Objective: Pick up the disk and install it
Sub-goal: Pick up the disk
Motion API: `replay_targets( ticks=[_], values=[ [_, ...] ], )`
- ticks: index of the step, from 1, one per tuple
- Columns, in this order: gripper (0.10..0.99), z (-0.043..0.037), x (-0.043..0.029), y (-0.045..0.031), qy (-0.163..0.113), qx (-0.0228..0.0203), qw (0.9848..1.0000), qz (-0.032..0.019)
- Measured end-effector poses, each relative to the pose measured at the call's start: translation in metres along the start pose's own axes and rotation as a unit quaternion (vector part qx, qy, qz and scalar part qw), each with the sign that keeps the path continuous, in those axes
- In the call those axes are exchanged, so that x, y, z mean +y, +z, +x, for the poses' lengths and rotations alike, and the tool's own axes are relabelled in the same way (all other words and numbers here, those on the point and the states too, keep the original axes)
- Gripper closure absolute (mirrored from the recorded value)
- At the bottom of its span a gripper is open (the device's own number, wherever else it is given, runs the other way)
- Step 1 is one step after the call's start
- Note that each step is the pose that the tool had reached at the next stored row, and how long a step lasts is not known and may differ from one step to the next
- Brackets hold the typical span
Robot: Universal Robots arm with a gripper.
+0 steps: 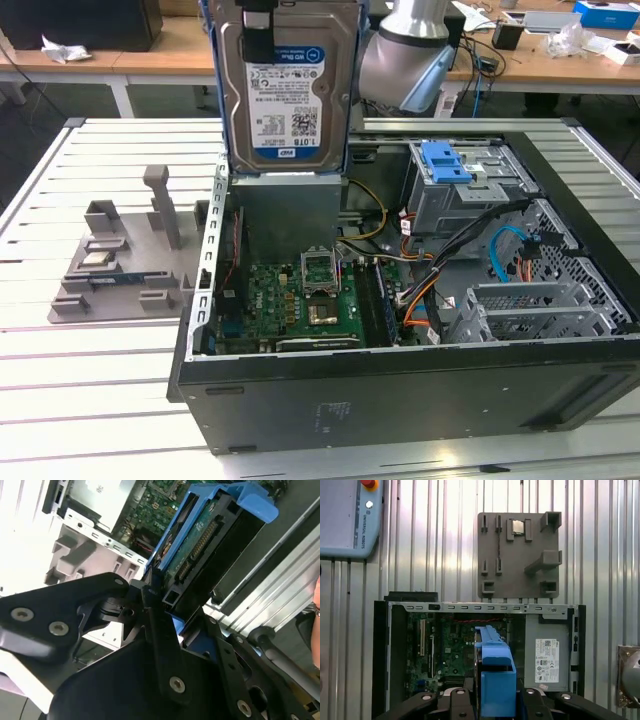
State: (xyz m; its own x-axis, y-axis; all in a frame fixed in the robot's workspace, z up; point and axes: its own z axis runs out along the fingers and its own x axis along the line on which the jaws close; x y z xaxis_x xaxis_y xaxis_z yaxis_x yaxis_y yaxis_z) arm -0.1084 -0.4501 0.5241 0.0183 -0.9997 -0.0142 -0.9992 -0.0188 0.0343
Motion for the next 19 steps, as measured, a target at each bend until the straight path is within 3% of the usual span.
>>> replay_targets(
  ticks=[4,7,15,17,19],
  values=[
    [0.722,0.0174,0.0004,-0.0002,0.000,-0.0034,1.0000,0.0001],
    [0.722,0.0353,0.0006,-0.0004,0.000,-0.0058,1.0000,0.0001],
    [0.722,0.0699,0.0013,-0.0007,0.000,-0.0085,1.0000,0.0002],
    [0.722,0.0856,0.0017,-0.0008,0.000,-0.0090,1.0000,0.0002],
    [0.722,0.0954,0.0018,-0.0008,0.000,-0.0090,1.0000,0.0002]
  ],
)
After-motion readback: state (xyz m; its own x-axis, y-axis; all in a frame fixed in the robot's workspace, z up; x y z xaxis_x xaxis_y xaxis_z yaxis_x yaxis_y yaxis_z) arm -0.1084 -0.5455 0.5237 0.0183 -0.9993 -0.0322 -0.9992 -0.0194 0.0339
